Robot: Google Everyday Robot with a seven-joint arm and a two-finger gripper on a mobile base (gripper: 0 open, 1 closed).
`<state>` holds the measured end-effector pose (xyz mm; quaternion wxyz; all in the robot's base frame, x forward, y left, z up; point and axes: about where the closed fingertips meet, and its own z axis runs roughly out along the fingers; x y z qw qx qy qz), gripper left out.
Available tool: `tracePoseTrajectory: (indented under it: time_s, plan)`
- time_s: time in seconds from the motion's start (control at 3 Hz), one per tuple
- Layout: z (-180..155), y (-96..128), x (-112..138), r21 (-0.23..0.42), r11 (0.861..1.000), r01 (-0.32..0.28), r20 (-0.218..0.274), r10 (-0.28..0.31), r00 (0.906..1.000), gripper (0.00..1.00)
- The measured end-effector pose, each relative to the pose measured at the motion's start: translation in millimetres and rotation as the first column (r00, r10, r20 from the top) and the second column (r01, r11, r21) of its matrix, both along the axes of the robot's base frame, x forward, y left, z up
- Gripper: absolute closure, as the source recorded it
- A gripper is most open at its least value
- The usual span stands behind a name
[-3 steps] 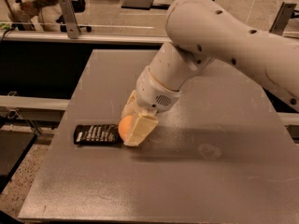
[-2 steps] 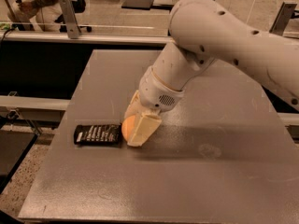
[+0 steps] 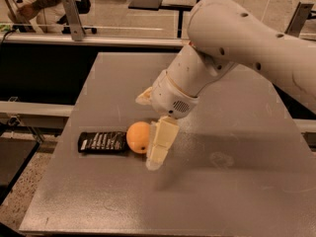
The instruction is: Move orange near rxbar chocolate
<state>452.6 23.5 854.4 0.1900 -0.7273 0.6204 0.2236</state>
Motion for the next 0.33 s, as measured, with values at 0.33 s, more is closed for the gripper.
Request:
tracePoseTrajectory:
  time_s: [0.33]
  plan:
    - [0.0, 0.0, 0.0, 0.0, 1.0, 0.0, 0.0, 0.0, 1.0, 0.0]
